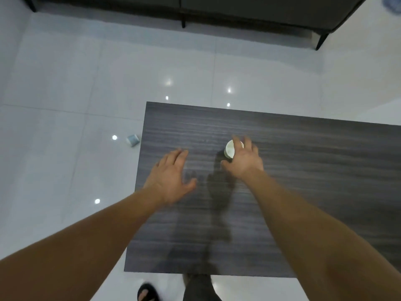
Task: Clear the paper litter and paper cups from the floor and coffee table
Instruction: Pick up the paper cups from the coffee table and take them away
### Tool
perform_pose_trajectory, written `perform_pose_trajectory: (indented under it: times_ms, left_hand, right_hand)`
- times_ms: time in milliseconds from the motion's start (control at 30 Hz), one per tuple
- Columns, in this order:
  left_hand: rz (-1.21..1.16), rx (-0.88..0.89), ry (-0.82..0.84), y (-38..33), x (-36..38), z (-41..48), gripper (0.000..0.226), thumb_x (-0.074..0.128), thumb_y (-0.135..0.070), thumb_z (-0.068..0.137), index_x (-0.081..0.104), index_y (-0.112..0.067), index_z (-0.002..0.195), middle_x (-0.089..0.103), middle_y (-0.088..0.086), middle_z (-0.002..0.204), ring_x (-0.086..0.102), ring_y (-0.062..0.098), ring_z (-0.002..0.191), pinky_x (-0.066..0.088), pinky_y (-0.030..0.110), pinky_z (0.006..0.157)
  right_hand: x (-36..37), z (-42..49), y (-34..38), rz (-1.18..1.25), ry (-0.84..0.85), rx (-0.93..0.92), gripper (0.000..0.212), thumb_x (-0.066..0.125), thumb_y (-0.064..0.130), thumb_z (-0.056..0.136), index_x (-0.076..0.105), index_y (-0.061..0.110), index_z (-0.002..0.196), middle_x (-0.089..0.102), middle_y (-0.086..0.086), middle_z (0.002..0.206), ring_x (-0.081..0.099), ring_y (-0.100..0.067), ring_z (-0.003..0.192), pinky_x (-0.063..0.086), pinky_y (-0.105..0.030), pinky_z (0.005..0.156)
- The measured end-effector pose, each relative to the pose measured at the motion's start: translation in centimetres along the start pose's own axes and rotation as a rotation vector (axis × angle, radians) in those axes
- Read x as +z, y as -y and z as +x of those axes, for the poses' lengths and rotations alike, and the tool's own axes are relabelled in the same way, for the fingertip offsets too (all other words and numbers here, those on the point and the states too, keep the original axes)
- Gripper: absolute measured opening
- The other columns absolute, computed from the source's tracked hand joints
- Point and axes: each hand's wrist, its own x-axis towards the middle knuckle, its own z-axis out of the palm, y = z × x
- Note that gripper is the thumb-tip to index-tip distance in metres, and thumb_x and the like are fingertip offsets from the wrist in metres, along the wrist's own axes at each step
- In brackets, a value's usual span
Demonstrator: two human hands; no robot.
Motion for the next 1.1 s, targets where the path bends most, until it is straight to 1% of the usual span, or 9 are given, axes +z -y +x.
perform_pose_trajectory:
  times_ms: [167, 300, 433, 533, 633, 733, 833, 967, 1100]
  left_hand:
    - [-0.048, 0.000, 0.016, 1.3, 2.4, 2.3, 0.090, 0.054, -0.060, 0.084, 0.007, -0.024, 0.152, 0.014, -0.001, 0.158, 0.016, 0.017, 0.144, 0.020, 0.038, 0.116]
    - [-0.103, 0.019, 0.040, 2.5, 3.1, 2.6, 0.092, 0.059, -0.057, 0.082, 0.009, -0.024, 0.152, 0.018, 0.000, 0.157, 0.021, 0.019, 0.142, 0.023, 0.038, 0.117]
    - [-0.138, 0.029, 0.047, 3.3, 2.4, 1.8, 0.097, 0.066, -0.054, 0.079, 0.010, -0.023, 0.152, 0.020, 0.001, 0.156, 0.023, 0.020, 0.141, 0.026, 0.038, 0.116]
    - [-0.200, 0.030, 0.030, 4.3, 0.7, 0.5, 0.100, 0.072, -0.048, 0.077, 0.012, -0.022, 0.152, 0.021, 0.001, 0.157, 0.024, 0.019, 0.141, 0.024, 0.030, 0.114]
    - [-0.262, 0.042, -0.024, 6.1, -1.7, -1.4, 0.098, 0.078, -0.041, 0.070, 0.024, -0.021, 0.149, 0.035, 0.000, 0.149, 0.036, 0.017, 0.135, 0.028, 0.022, 0.104]
    - [-0.356, 0.039, -0.077, 9.2, -4.6, -4.8, 0.086, 0.079, -0.046, 0.060, 0.038, -0.032, 0.134, 0.051, -0.007, 0.130, 0.052, 0.012, 0.115, 0.039, 0.019, 0.089]
    - [-0.435, 0.028, -0.135, 13.4, -6.5, -9.7, 0.073, 0.074, -0.051, 0.057, 0.039, -0.042, 0.120, 0.055, -0.014, 0.115, 0.055, 0.005, 0.097, 0.042, 0.016, 0.075]
    - [-0.486, -0.081, -0.184, 21.0, -7.7, -16.6, 0.085, 0.081, -0.042, 0.065, 0.033, -0.037, 0.135, 0.050, -0.013, 0.124, 0.053, 0.010, 0.111, 0.048, 0.027, 0.091]
    - [-0.493, -0.202, -0.164, 30.6, -9.2, -23.8, 0.100, 0.076, -0.039, 0.068, 0.014, -0.037, 0.146, 0.043, -0.004, 0.133, 0.051, 0.017, 0.115, 0.046, 0.031, 0.094]
  right_hand:
    - [2.0, 4.6, -0.5, -0.039, 0.055, 0.012, 0.087, 0.067, 0.041, 0.088, 0.009, 0.035, 0.153, -0.001, -0.006, 0.161, 0.024, -0.041, 0.140, 0.040, -0.052, 0.105]
    - [3.2, 4.8, -0.3, 0.025, 0.070, 0.037, 0.073, 0.064, 0.033, 0.089, 0.025, 0.028, 0.150, 0.030, -0.012, 0.145, 0.043, -0.039, 0.125, 0.045, -0.046, 0.094]
    - [3.0, 1.9, 2.7, 0.198, 0.045, 0.003, 0.072, 0.064, 0.040, 0.084, 0.032, 0.027, 0.147, 0.040, -0.012, 0.138, 0.055, -0.037, 0.114, 0.046, -0.041, 0.090]
    - [2.4, -1.8, 6.9, 0.351, 0.064, -0.134, 0.079, 0.067, 0.045, 0.081, 0.031, 0.027, 0.149, 0.045, -0.007, 0.142, 0.052, -0.029, 0.122, 0.042, -0.036, 0.096]
    - [1.7, -5.6, 11.4, 0.428, 0.121, -0.255, 0.086, 0.068, 0.050, 0.079, 0.027, 0.028, 0.151, 0.048, 0.000, 0.145, 0.050, -0.022, 0.127, 0.043, -0.036, 0.102]
    - [1.0, -9.3, 16.4, 0.432, 0.127, -0.355, 0.088, 0.066, 0.057, 0.077, 0.025, 0.032, 0.151, 0.047, 0.005, 0.146, 0.049, -0.018, 0.129, 0.044, -0.038, 0.103]
    - [0.8, -13.4, 22.1, 0.397, 0.158, -0.422, 0.090, 0.066, 0.061, 0.075, 0.024, 0.035, 0.150, 0.047, 0.009, 0.145, 0.049, -0.015, 0.128, 0.044, -0.036, 0.103]
    - [1.7, -18.3, 29.2, 0.350, 0.183, -0.440, 0.088, 0.057, 0.069, 0.076, 0.021, 0.038, 0.151, 0.040, 0.010, 0.149, 0.053, -0.012, 0.122, 0.044, -0.030, 0.099]
    - [4.4, -21.1, 35.5, 0.184, 0.152, -0.350, 0.081, 0.054, 0.060, 0.090, 0.021, 0.026, 0.154, 0.028, -0.001, 0.158, 0.032, -0.020, 0.141, 0.031, -0.033, 0.113]
